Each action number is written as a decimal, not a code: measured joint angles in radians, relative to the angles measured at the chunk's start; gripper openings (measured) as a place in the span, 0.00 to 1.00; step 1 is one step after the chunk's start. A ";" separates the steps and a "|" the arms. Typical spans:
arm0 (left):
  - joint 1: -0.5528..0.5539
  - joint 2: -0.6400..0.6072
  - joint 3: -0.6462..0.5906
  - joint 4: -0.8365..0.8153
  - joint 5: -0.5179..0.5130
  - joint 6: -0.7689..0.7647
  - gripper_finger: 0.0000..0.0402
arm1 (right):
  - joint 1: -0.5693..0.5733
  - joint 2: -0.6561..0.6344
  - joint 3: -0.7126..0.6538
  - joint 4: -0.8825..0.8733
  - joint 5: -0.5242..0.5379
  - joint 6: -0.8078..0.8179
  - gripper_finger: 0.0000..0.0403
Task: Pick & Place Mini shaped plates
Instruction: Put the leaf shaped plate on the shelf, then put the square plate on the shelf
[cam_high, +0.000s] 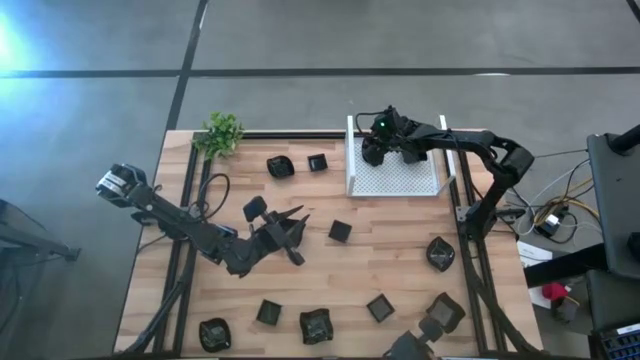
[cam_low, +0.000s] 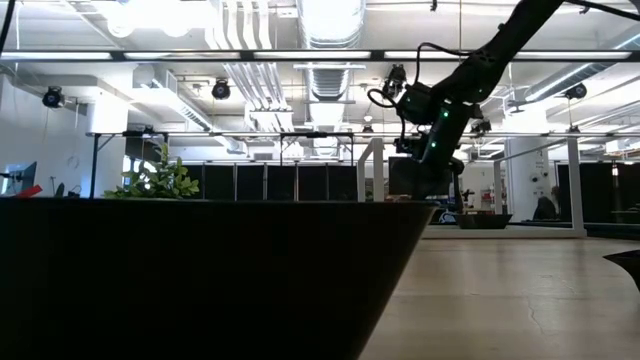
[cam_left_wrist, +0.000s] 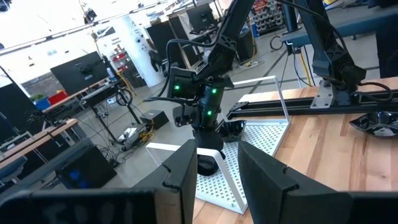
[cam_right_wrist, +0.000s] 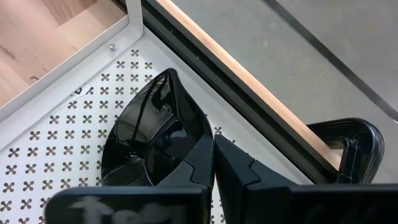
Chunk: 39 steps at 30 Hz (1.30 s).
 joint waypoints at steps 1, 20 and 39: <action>0.000 0.000 0.000 0.000 0.000 0.000 0.28 | 0.000 0.000 0.000 0.000 0.000 0.000 0.02; 0.000 0.000 0.000 0.000 0.000 -0.004 0.28 | 0.000 0.000 0.000 -0.004 0.000 -0.004 0.02; 0.000 0.000 0.000 -0.001 0.000 -0.004 0.28 | 0.000 -0.020 0.000 -0.022 0.001 0.024 0.25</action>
